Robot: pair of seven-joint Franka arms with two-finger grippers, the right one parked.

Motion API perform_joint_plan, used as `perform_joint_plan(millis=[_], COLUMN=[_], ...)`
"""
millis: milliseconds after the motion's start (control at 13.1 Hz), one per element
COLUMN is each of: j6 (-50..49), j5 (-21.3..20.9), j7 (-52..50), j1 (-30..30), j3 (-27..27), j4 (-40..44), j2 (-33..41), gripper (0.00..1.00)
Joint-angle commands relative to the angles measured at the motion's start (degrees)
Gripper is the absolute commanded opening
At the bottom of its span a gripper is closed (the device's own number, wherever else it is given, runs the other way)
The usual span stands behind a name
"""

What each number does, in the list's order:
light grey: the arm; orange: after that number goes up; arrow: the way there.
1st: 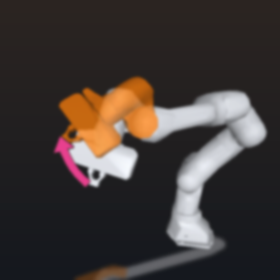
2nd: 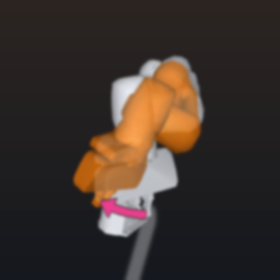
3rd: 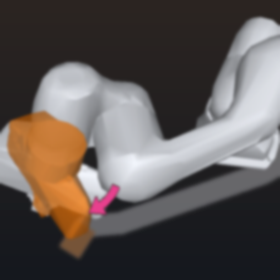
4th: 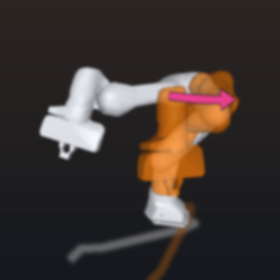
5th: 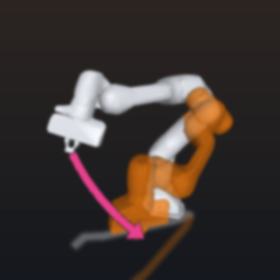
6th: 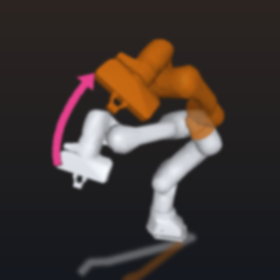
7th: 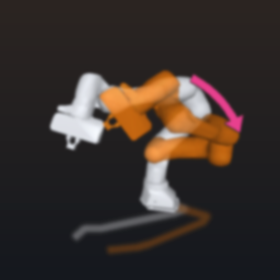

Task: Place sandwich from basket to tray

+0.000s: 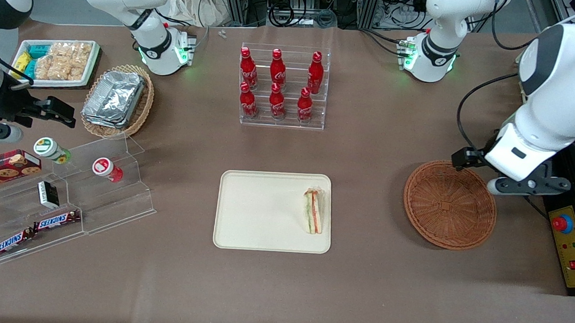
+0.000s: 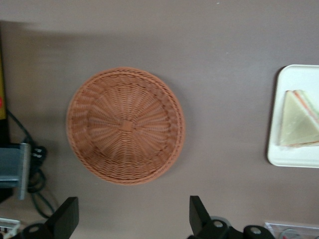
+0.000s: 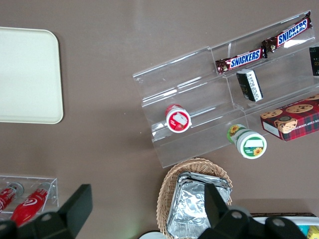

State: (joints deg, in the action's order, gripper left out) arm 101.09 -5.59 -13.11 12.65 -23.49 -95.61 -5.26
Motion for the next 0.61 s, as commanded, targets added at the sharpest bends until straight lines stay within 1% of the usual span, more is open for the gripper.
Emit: perform_joint_plan(millis=[0, 76, 228, 304, 380, 533], j6=[-0.7, -1.5, -1.9, -1.7, -1.3, -1.9], j5=[1.2, 1.3, 1.4, 2.5, 4.2, 7.2], j7=[5.7, 7.4, 8.6, 9.8, 12.1, 15.2], j1=[-4.4, -4.6, -7.4, -8.0, -7.4, -5.9], j3=[6.1, 7.3, 11.1, 12.4, 12.9, 12.9], j4=[-2.1, -2.1, -2.6, -3.6, -5.0, -3.5], j2=[2.9, 3.0, 3.7, 4.6, 5.5, 4.8], gripper=[1.00, 1.00, 1.00, 1.00, 1.00, 1.00])
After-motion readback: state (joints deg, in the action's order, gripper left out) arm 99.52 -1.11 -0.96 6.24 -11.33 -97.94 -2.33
